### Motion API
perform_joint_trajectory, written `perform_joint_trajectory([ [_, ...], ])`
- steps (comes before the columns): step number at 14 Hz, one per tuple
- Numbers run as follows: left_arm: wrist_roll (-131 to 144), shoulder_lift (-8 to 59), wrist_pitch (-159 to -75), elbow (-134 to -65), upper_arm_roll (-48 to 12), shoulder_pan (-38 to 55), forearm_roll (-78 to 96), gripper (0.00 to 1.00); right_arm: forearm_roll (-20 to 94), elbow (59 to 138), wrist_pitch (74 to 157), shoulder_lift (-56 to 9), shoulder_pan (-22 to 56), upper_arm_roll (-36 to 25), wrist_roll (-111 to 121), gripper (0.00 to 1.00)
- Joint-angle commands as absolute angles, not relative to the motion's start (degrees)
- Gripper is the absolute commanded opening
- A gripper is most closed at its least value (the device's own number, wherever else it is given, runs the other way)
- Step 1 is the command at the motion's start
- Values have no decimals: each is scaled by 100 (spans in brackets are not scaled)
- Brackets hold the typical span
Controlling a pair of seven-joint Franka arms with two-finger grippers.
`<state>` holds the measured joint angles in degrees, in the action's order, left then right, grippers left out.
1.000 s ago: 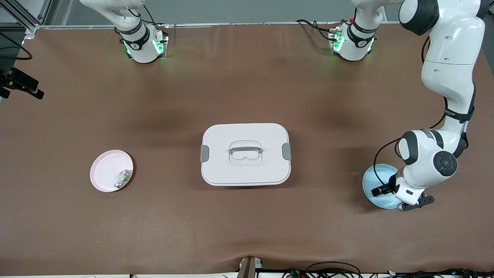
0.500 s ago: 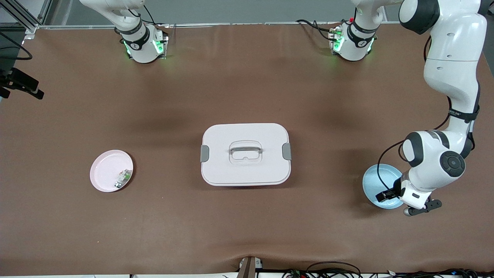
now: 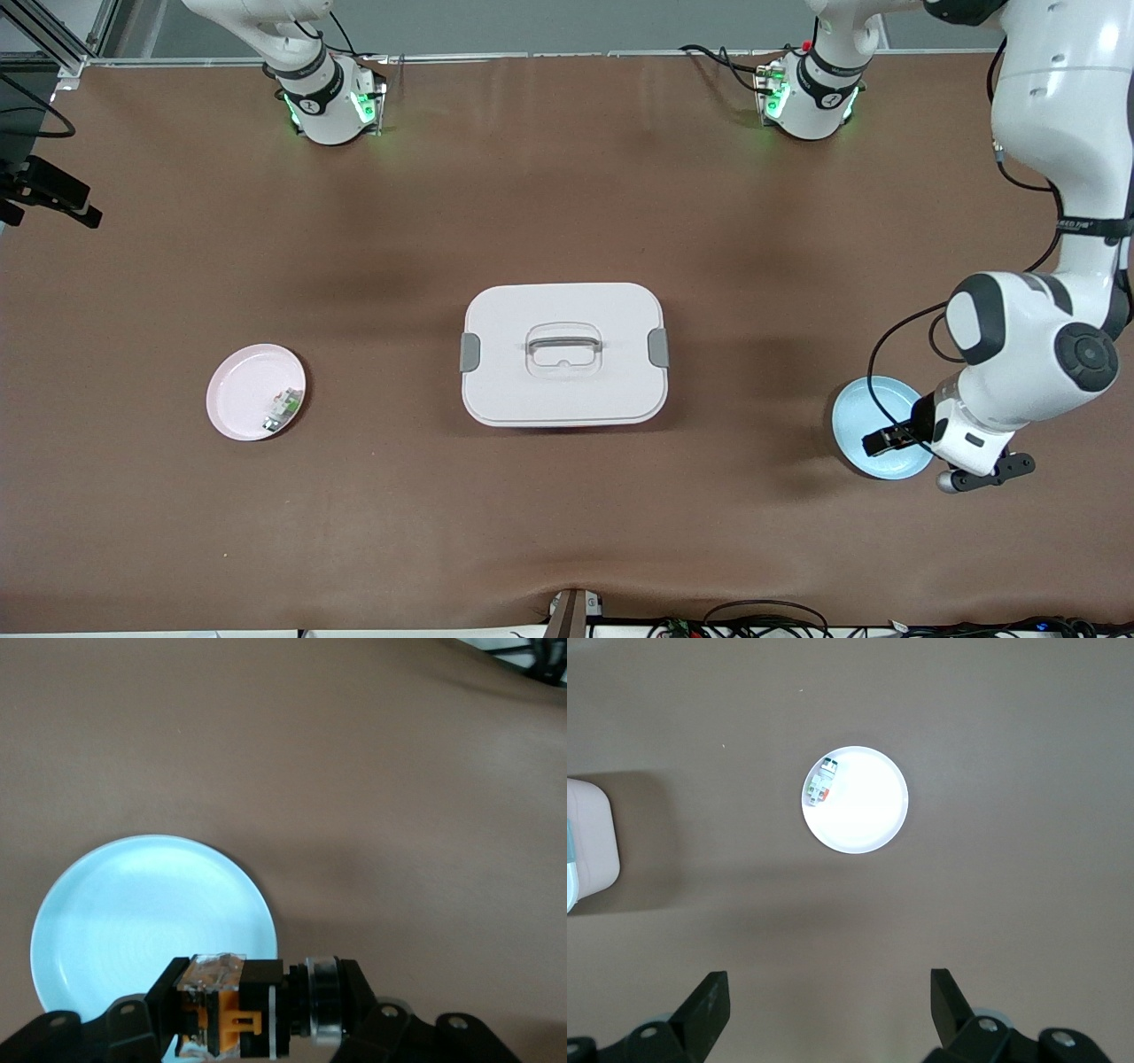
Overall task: Transfer orange switch to right arm and place
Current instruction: 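Carry the switch above the box while the right gripper reaches toward it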
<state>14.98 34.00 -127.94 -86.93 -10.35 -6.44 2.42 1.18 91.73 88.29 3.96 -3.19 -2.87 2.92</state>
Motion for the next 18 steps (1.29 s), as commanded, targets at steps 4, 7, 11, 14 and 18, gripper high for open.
perform_joint_trajectory([
  [4, 3072, 2602, -11402, -8597, -1651, -668, 703, 0, 97, 9088, 8552, 334, -141, -237, 281, 100],
  [7, 4022, 2514, -10750, -8157, -2047, -686, 1018, 0, 114, 9105, 8543, 334, 148, -229, 246, 100],
  [11, 5375, 2461, -10564, -7911, -2608, -668, 1345, 0, 552, 9175, 8543, 334, 571, -229, -797, 100],
  [14, 6727, 2461, -10565, -7753, -3180, -616, 1441, 0, 1115, 9290, 8639, 334, 772, -229, -1194, 100],
  [18, 8593, 2566, -10696, -7541, -3839, -554, 1626, 0, 1221, 9404, 8999, 334, 1483, -229, -2169, 100],
])
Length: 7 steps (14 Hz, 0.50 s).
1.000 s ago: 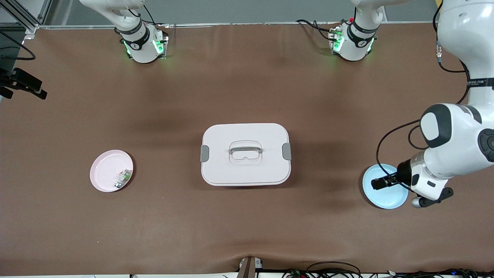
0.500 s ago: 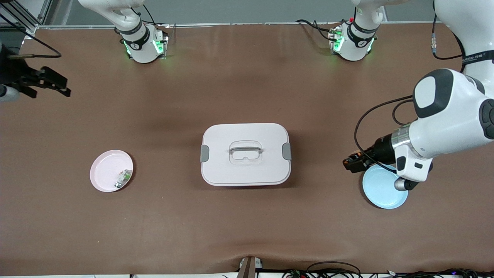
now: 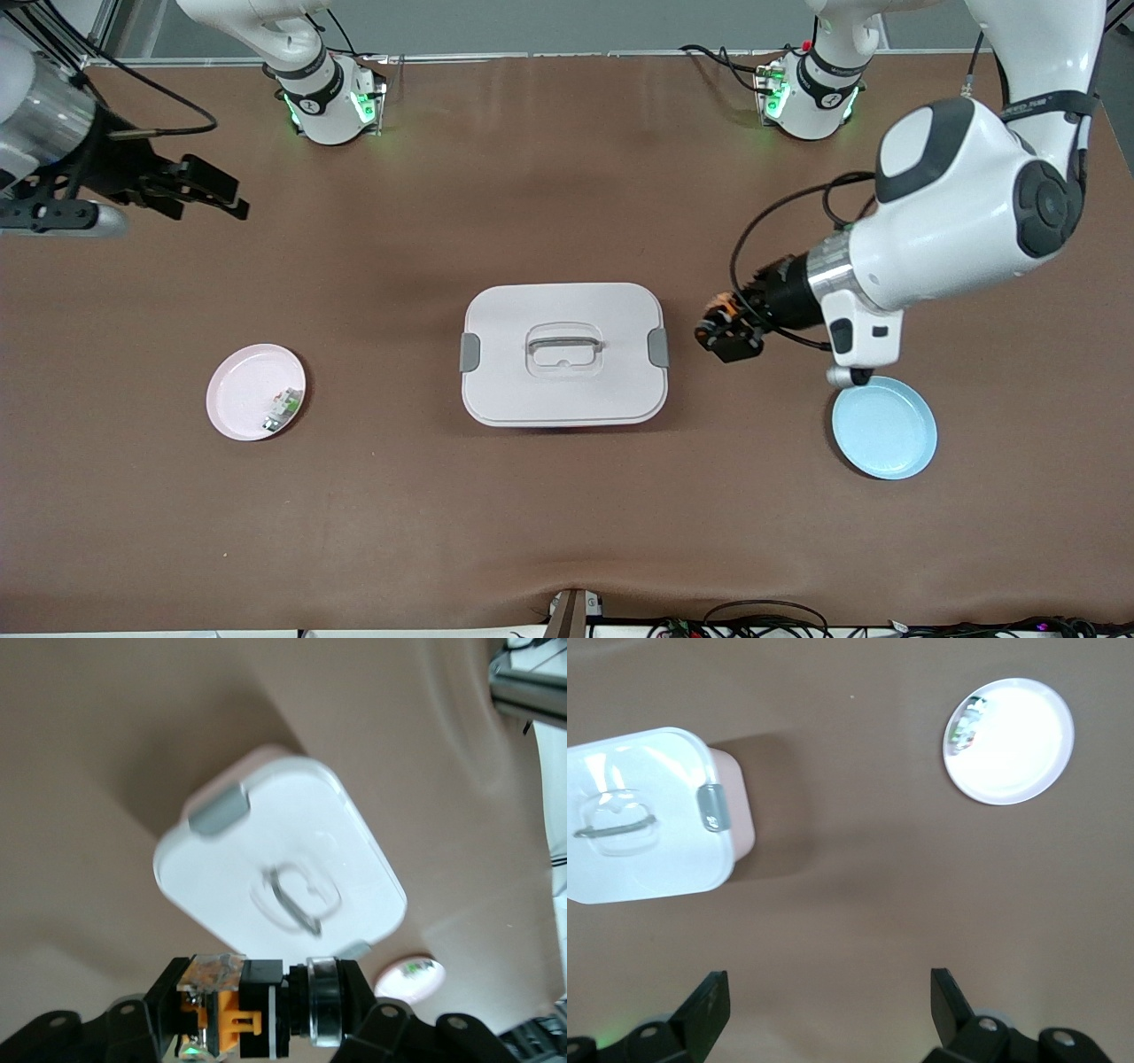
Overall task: Transfer orange switch to right arm and place
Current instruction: 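Carry the switch above the box while the right gripper reaches toward it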
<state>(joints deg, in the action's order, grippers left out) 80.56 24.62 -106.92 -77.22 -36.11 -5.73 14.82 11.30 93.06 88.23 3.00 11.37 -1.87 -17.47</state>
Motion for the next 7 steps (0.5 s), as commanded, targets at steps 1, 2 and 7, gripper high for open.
perform_joint_trajectory([
  [1, 8918, 2610, -10862, -7541, -3902, -458, 1669, 0, 1439, 9465, 9113, 334, 1564, -229, -2214, 100],
  [2, 9260, 2680, -11142, -7541, -3902, -292, 1783, 0, 1859, 9527, 9201, 334, 1564, -229, -2215, 100],
  [7, 10423, 2944, -11856, -7471, -3902, 271, 2003, 0, 2943, 9992, 9983, 352, 1573, -229, -2215, 100],
])
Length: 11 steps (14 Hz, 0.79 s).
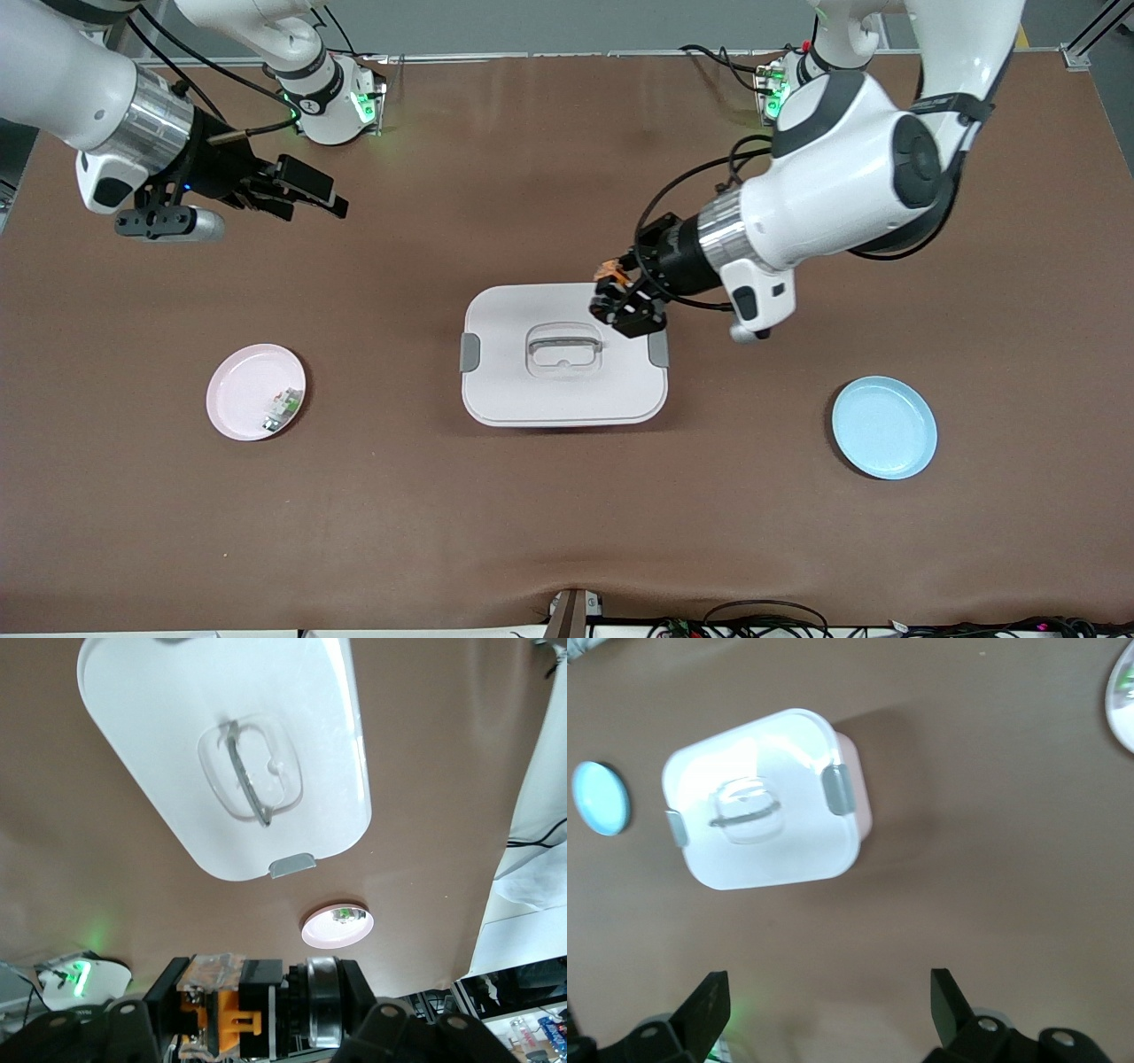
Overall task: Transfer orange switch to right arm and place
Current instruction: 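Carry the switch above the box while the right gripper reaches toward it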
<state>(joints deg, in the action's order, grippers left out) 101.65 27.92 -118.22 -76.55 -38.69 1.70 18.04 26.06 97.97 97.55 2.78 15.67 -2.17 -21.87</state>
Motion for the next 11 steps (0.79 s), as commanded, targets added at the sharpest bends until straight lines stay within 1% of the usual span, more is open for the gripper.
perform_joint_trajectory([
  [1, 10554, 2988, -11865, -7471, -3885, 325, 2161, 0, 3171, 10080, 10132, 360, 1582, -229, -2215, 100],
  [3, 10932, 3067, -11900, -7471, -3894, 404, 2241, 0, 3619, 10256, 10597, 360, 1626, -220, -2215, 100],
  [7, 11214, 3146, -11970, -7471, -3867, 615, 2241, 0, 4034, 10538, 11731, 334, 2143, -229, -2477, 100],
  [9, 11459, 3190, -12172, -7471, -3858, 729, 2241, 0, 4060, 10521, 12118, 159, 2363, -229, -2776, 100],
  [11, 11619, 3190, -12226, -7479, -3850, 747, 2215, 0, 4182, 10477, 12313, -69, 2469, -229, -2873, 100],
])
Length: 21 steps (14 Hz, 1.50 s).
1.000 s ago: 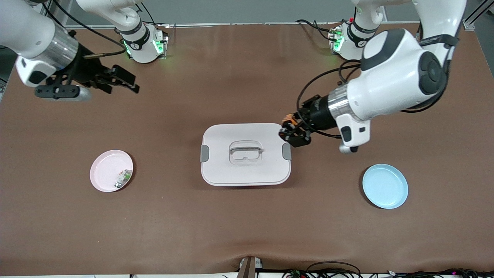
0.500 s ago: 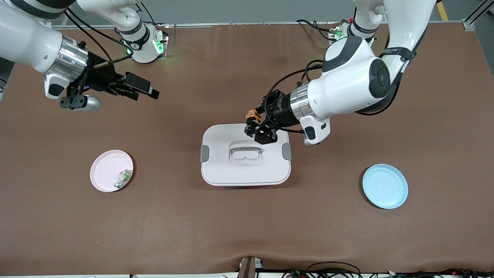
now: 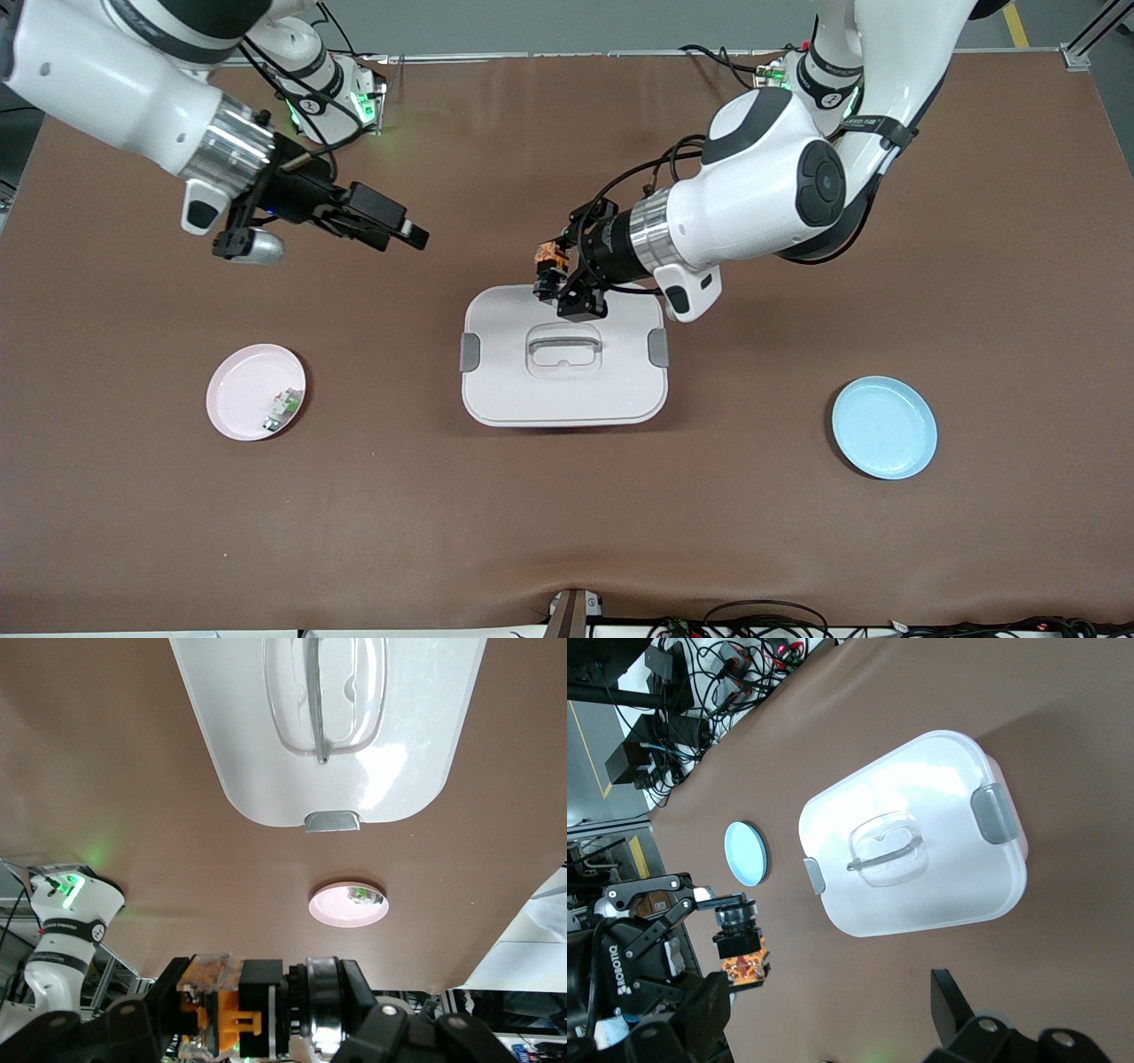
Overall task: Transfer orange switch to right arm and place
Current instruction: 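Carry the switch above the box while the right gripper reaches toward it, then grasp the orange switch with the right gripper beside the left gripper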
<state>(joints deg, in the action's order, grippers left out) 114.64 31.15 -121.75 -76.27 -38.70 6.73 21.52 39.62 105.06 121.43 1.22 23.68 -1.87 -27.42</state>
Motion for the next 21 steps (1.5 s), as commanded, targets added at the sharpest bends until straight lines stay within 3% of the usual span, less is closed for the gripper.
perform_joint_trajectory([
  [1, 11628, 3190, -12226, -7479, -3850, 747, 2224, 0, 4401, 10442, 12357, -149, 2539, -229, -3065, 100],
  [12, 11988, 3208, -12243, -7523, -3832, 949, 2092, 0, 4737, 9519, 12340, -1045, 2979, -228, -3164, 100],
  [21, 11997, 3208, -12243, -7523, -3832, 1028, 1846, 0, 4667, 9589, 12305, -1151, 3304, -229, -2883, 100],
])
